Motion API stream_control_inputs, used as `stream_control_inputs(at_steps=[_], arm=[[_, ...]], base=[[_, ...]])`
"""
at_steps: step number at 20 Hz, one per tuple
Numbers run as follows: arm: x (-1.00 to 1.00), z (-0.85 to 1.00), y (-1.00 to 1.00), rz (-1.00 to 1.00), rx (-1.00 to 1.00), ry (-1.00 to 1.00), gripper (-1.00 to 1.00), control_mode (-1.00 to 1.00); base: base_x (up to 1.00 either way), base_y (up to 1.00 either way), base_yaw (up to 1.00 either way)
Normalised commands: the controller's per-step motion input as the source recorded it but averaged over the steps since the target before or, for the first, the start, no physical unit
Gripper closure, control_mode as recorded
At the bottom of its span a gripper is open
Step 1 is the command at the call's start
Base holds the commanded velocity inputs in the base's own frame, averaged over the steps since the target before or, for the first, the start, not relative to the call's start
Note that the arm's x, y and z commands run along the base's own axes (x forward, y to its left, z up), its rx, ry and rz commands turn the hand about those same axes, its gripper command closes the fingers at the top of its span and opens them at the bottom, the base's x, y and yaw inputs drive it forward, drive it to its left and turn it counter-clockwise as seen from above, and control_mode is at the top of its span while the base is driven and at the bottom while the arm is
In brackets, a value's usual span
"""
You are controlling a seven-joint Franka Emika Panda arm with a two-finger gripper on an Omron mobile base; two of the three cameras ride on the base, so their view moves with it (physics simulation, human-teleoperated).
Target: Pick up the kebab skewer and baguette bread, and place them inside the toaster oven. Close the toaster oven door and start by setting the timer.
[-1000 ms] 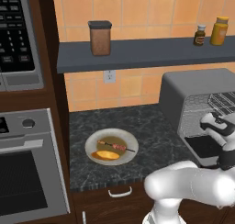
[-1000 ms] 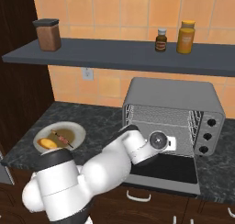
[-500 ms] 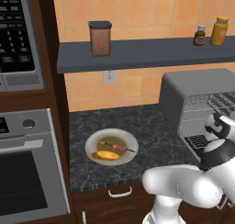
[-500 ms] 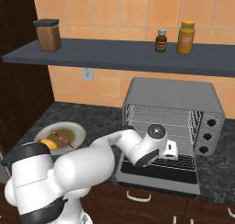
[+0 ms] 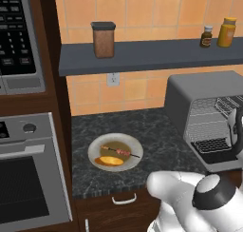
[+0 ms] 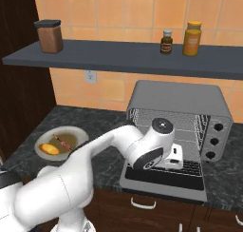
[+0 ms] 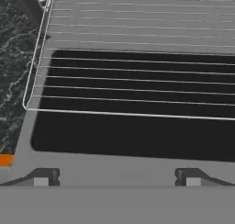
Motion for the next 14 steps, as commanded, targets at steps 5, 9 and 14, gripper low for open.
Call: stream_control_inputs(at_steps=[5, 9, 14], arm=[[-0.11, 0.29, 1.00, 0.07, 0.00, 0.00, -1.00, -1.00], [0.00, 0.04, 1.00, 0.17, 0.00, 0.02, -1.00, -1.00], [0.03, -0.02, 1.00, 0.20, 0.00, 0.00, -1.00, -1.00]], base=[[0.00, 0.00, 0.00], [0.00, 0.00, 0.00], [0.00, 0.00, 0.00]])
